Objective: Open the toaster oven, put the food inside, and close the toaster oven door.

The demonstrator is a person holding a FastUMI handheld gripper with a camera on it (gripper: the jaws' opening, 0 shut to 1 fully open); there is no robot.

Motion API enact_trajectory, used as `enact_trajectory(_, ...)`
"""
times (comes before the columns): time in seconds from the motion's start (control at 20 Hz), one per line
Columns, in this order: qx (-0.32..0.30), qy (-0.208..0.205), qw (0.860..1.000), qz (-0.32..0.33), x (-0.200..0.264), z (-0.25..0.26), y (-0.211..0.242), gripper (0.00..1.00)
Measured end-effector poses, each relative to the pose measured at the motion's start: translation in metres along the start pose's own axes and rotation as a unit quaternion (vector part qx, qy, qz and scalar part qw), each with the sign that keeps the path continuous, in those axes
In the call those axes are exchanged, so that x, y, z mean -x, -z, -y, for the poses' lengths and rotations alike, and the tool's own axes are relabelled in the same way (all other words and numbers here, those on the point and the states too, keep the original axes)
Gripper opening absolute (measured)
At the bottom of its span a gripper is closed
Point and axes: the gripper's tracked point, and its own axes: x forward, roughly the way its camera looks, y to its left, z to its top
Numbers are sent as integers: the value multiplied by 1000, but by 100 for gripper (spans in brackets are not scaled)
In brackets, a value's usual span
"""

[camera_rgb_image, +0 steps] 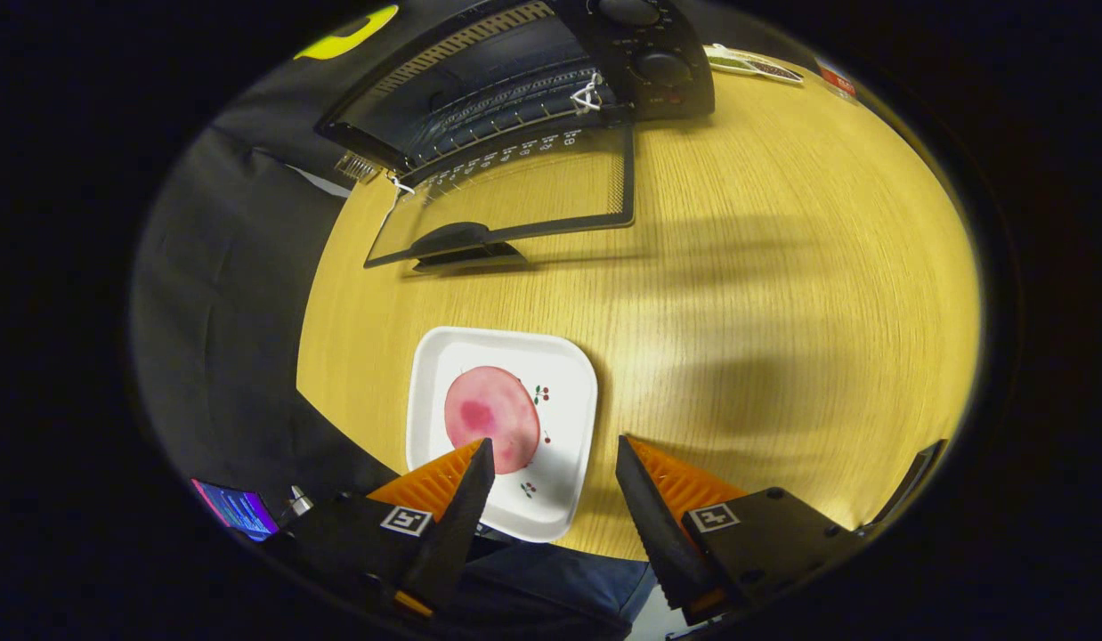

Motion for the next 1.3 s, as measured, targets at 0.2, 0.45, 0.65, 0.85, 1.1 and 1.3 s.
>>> enact_trajectory(0.2, -24, -9, 999, -23, -3, -1, 7, 51)
enact_trajectory(0.45, -24, 4, 999, -30, -6, 7, 7, 46)
enact_trajectory(0.65, -43, 3, 999, -32, -16, 11, 11, 5)
enact_trajectory(0.85, -44, -9, 999, -27, -9, 8, 11, 2)
enact_trajectory(1.1, -55, -40, 998, -17, -9, -11, 14, 1)
enact_trajectory(1.3, -64, -54, 996, -5, -5, -21, 10, 1)
